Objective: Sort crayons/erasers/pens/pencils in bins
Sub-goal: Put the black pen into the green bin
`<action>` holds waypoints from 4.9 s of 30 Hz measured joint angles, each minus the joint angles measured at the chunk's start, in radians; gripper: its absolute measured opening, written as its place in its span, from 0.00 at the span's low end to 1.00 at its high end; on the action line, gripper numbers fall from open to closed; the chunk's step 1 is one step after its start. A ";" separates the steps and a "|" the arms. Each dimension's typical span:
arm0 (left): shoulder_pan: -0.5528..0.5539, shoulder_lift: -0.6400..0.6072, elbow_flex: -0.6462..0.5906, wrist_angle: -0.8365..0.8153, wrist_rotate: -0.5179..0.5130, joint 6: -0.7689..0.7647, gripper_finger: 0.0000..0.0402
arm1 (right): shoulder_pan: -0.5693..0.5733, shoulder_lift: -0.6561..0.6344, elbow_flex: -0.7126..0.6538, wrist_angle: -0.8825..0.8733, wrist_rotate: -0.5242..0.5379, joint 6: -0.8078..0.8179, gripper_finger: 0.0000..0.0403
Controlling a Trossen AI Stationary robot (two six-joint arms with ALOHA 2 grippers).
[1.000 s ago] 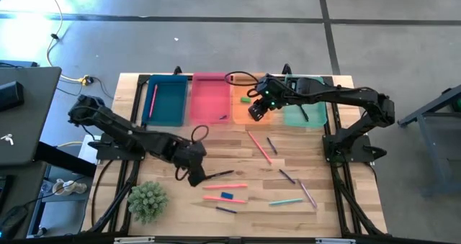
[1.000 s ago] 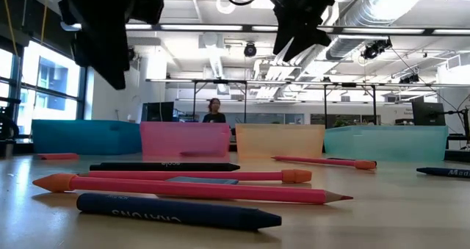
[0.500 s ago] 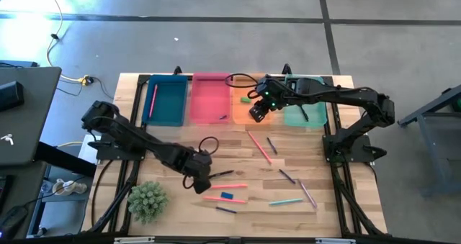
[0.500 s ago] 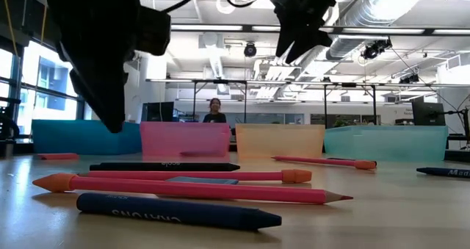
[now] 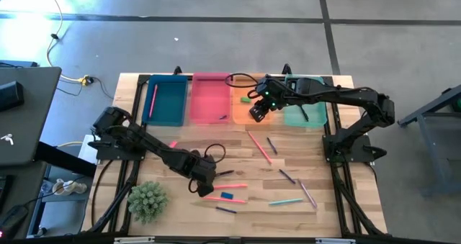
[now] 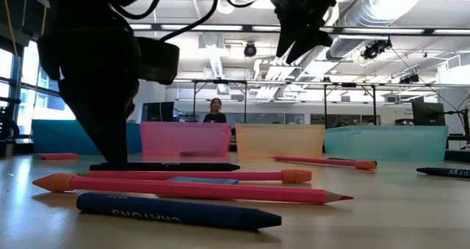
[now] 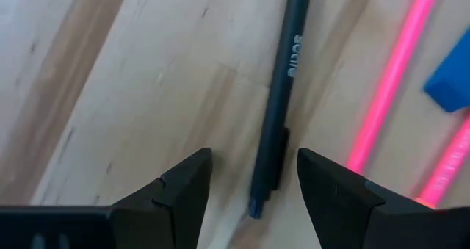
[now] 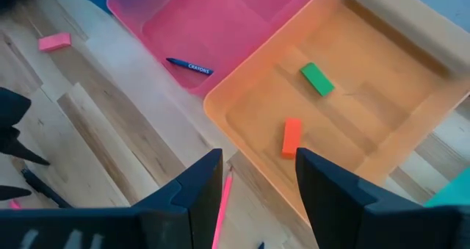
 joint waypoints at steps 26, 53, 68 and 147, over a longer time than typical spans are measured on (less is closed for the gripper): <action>-0.016 0.030 -0.003 0.025 -0.116 0.129 0.05 | 0.005 -0.219 0.000 -0.200 -0.114 -0.028 0.41; 0.195 -0.034 -0.006 0.542 0.130 0.231 0.03 | 0.339 -0.319 0.000 -0.286 -0.101 0.046 0.41; 0.326 -0.035 -0.004 0.993 0.265 0.254 0.03 | 0.353 -0.543 0.000 -0.182 -0.052 0.166 0.41; 0.555 -0.038 -0.003 1.322 0.457 0.334 0.17 | 0.349 -0.271 0.001 0.063 0.368 0.393 0.04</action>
